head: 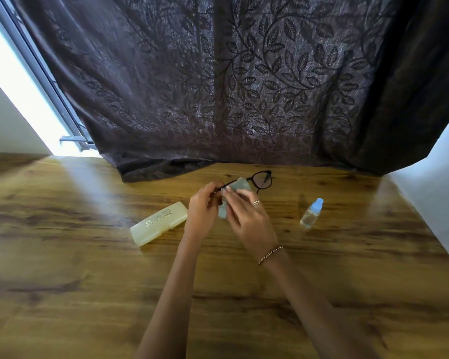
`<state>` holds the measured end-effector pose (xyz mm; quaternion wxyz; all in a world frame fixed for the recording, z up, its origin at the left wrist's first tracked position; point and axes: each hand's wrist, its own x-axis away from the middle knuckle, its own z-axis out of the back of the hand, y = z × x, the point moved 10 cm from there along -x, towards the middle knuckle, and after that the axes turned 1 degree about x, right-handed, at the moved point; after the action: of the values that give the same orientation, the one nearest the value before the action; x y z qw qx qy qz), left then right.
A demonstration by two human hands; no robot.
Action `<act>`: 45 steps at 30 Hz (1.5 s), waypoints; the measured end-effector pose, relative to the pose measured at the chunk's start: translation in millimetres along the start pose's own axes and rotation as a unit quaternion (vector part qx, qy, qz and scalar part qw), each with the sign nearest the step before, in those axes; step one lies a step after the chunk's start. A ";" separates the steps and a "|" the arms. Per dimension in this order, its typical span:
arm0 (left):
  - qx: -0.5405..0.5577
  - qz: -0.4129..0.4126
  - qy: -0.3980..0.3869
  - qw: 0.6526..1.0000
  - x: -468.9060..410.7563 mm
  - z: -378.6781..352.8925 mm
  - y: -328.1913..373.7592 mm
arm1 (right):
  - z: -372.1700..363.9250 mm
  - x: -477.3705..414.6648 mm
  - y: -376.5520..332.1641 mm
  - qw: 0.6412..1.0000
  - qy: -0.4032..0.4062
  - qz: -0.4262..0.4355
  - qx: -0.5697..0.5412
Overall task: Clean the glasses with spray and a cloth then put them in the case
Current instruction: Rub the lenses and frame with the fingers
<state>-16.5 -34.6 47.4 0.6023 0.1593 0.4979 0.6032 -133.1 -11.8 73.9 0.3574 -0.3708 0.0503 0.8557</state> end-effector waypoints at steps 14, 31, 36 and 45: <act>0.008 0.028 0.018 0.999 0.7 2.5 -2.6 | 4.8 -4.3 16.3 0.992 0.002 -0.052 0.116; 0.012 0.047 0.025 0.999 2.3 9.1 -8.7 | -8.9 9.2 -4.1 0.990 0.001 0.040 0.139; 0.014 0.047 0.039 0.998 3.1 12.3 -8.7 | -0.3 -2.9 14.0 0.988 0.019 -0.040 0.149; -0.005 0.018 0.033 0.999 -2.4 9.9 1.2 | -5.2 -8.3 1.9 0.990 -0.008 -0.011 0.138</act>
<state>-8.9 -32.4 53.8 0.5756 0.1452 0.5110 0.6216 -127.4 -19.8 75.3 0.4147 -0.3119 0.1614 0.8395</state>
